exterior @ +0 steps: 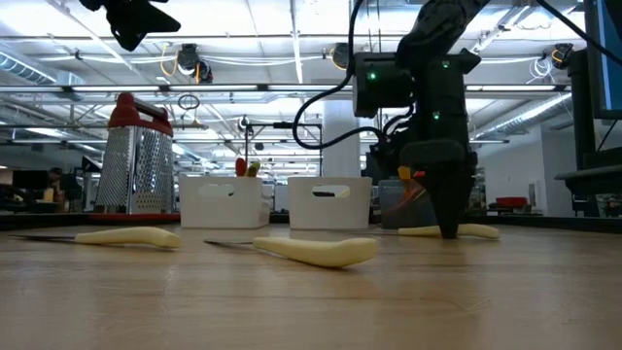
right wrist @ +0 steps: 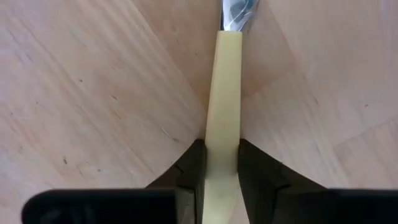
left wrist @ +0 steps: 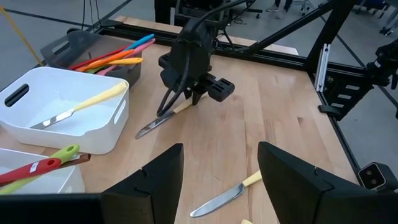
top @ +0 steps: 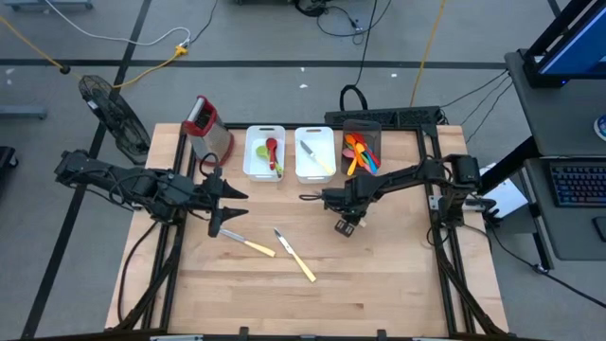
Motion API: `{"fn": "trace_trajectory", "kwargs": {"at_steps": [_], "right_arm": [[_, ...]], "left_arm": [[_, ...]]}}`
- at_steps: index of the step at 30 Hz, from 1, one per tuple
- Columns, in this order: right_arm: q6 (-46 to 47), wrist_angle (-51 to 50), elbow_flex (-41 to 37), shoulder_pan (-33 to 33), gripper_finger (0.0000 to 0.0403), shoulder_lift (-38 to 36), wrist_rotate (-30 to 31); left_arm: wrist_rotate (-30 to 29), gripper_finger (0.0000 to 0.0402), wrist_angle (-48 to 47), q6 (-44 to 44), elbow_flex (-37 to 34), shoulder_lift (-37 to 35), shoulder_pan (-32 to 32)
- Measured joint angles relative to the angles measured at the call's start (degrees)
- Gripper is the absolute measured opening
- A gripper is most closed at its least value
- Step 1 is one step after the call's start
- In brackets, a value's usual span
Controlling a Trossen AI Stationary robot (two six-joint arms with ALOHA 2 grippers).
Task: Pick & Place Kitchen Items
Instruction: Put the yellow knife into the right white bin
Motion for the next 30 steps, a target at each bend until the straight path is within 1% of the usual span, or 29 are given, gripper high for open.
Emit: {"fn": "trace_trajectory", "kwargs": {"at_steps": [7,9,12,13,15,19,22,26,28,30], "right_arm": [[-4.4,-0.3,-0.1,0.8,0.0060,-2.6,-4.9],[-5.4,-0.3,-0.1,0.9,0.0060,-4.3,-5.6],[-6.5,-0.6,-0.1,0.8,0.0060,-7.6,-8.4],[-7.2,-2.3,-0.4,0.8,0.0060,-8.6,-10.4],[-8.6,-3.1,-0.7,1.0,0.0060,-10.2,-12.7],[-11.2,-1.5,-0.2,0.6,0.0060,-13.9,-17.9],[-11.0,-0.7,-0.4,0.8,0.0060,-15.6,-22.1],[-10.2,2.9,-0.2,0.6,0.0060,-17.4,-27.2],[-9.3,5.0,-0.3,0.7,0.0060,-17.5,-31.8],[-9.1,8.7,-0.2,0.6,0.0060,-17.6,-37.9]], "left_arm": [[0.0,0.0212,0.0,0.0,0.0,0.0,0.0],[0.0,0.0212,0.0,-0.1,0.0,0.0,0.0],[0.0,0.0212,0.0,-0.1,0.0,0.0,0.0],[0.0,0.0212,0.1,-0.1,0.0,0.0,0.0],[0.0,0.0212,0.1,-0.1,0.0,0.0,0.0],[0.0,0.0212,0.2,-0.2,0.0,0.0,0.0],[0.0,0.0212,0.5,-0.3,0.0,0.0,0.0],[0.0,0.0212,0.5,-0.4,0.0,0.0,0.0],[0.0,0.0212,0.5,-0.6,0.0,0.0,0.0],[0.0,0.0212,0.5,-1.0,0.0,0.0,0.0]]}}
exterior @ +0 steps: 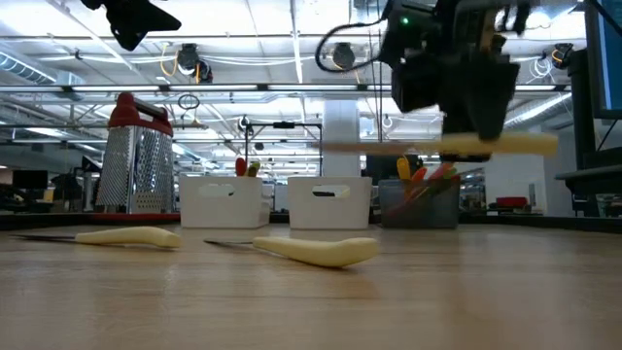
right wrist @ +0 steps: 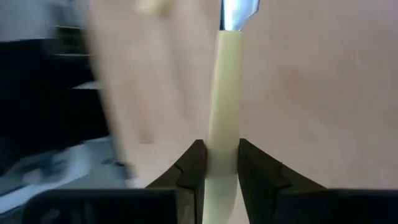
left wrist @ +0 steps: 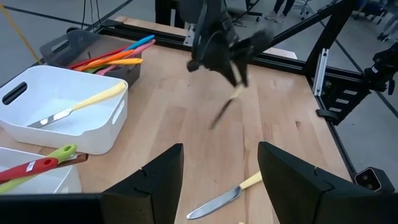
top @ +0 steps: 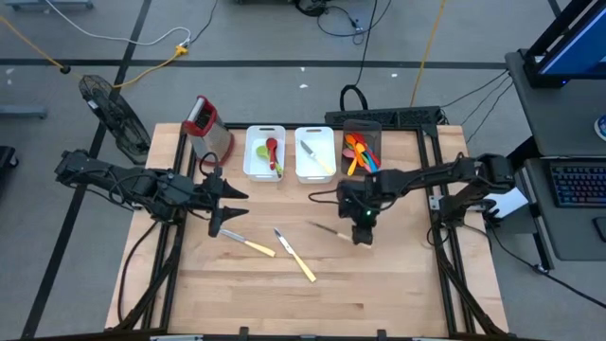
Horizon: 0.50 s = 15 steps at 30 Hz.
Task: Pick & Place Kitchen Items
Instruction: Put the yellow knife into the right white bin
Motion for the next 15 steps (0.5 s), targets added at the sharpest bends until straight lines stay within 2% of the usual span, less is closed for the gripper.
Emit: {"fn": "trace_trajectory", "kwargs": {"at_steps": [5,9,12,15], "right_arm": [[2.3,10.4,0.0,-0.1,0.0060,0.0,-15.1],[8.0,21.5,0.1,-0.8,0.0060,-0.1,-25.6],[14.8,31.5,0.1,-1.2,0.0060,-0.1,-30.6],[22.5,40.6,0.1,-1.3,0.0060,-0.1,-31.5]], "left_arm": [[0.0,0.0212,0.0,-0.4,0.0,0.0,0.0],[0.0,0.0212,0.0,-0.7,0.0,0.0,0.0],[0.0,0.0212,0.0,-0.8,0.0,0.0,0.0],[0.2,0.0212,0.0,-0.8,0.0,0.0,0.0]]}}
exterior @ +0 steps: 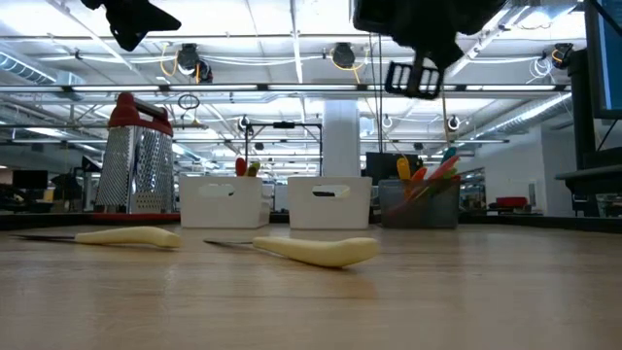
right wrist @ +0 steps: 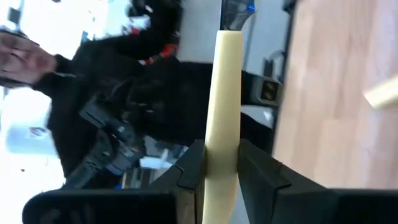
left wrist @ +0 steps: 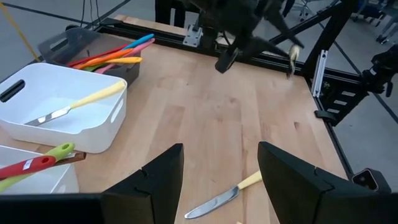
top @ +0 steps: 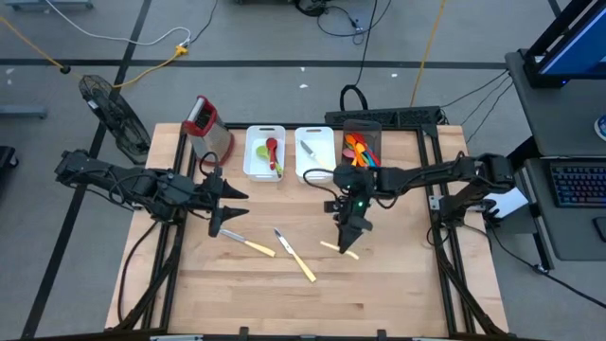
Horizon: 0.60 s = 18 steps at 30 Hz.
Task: Pick & Place Kitchen Items
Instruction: Put the yellow knife into the right white bin
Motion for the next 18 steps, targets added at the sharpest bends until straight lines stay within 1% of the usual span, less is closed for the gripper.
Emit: {"fn": "trace_trajectory", "kwargs": {"at_steps": [3,8,11,14,18], "right_arm": [[9.2,9.2,0.0,-0.6,0.0060,0.0,0.1],[25.0,19.3,0.0,-2.2,0.0060,0.0,6.2],[32.0,22.3,0.0,-3.7,0.0060,0.0,10.2],[37.3,22.6,0.0,-5.6,0.0060,0.0,14.1],[44.4,22.4,0.0,-9.3,0.0060,0.0,17.4]], "left_arm": [[0.3,0.0212,0.0,0.0,0.0,0.0,0.0],[0.3,0.0212,0.0,0.0,0.0,0.0,0.0],[0.3,0.0212,0.0,0.2,0.0,0.0,0.0],[0.3,0.0212,0.0,0.4,0.0,0.0,0.0],[0.3,0.0212,0.0,0.4,0.0,0.0,0.0]]}}
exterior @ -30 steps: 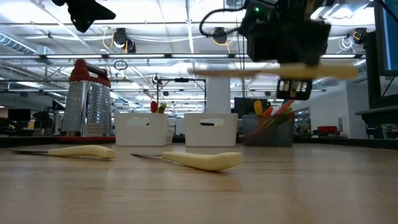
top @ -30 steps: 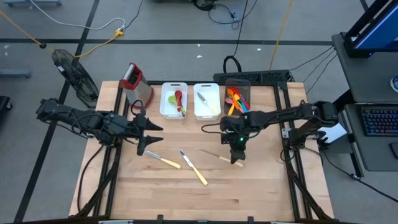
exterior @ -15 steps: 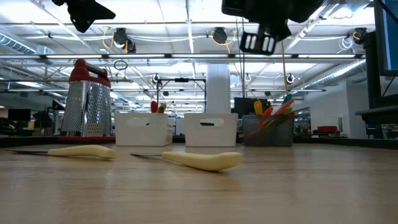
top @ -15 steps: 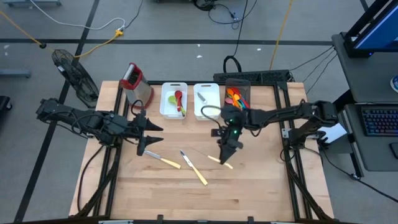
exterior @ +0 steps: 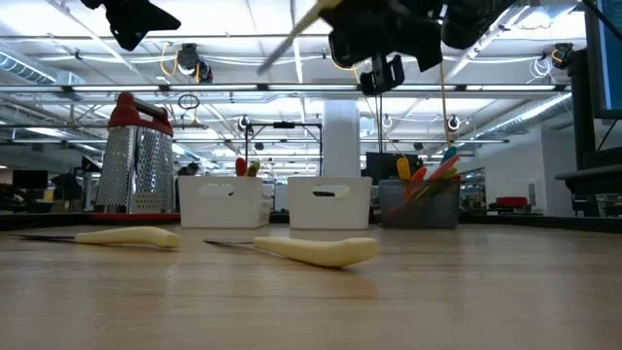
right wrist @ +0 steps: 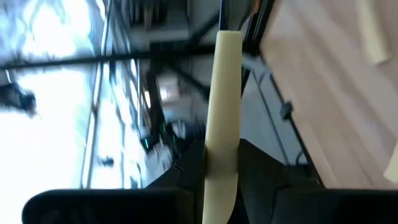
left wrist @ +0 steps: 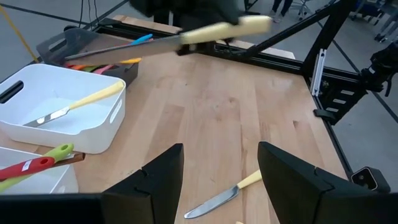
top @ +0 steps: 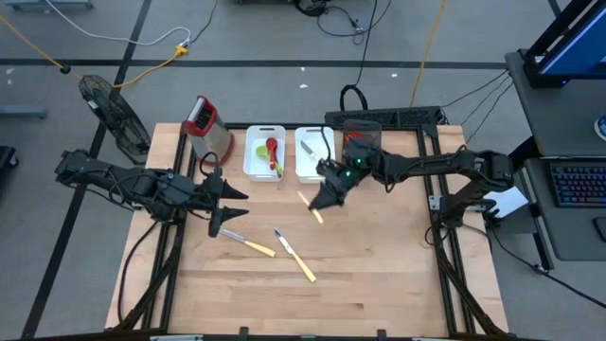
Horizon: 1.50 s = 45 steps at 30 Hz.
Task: Pick & Place Kitchen Items
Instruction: Put the yellow knife into the right white bin
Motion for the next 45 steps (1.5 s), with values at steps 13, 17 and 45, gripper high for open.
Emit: {"fn": "trace_trajectory", "kwargs": {"at_steps": [13,17,45], "right_arm": [[3.1,-16.6,0.0,-16.7,0.0060,0.0,-1.5],[1.5,-18.5,0.0,-19.4,0.0060,0.0,-1.5],[-18.6,-42.5,17.9,-22.3,0.0060,13.3,-0.6]], "left_arm": [[0.0,0.0212,0.0,1.3,0.0,0.0,0.0],[0.0,0.0212,0.0,1.6,0.0,0.0,0.0],[0.3,0.0212,0.5,1.2,0.0,0.1,0.0]]}}
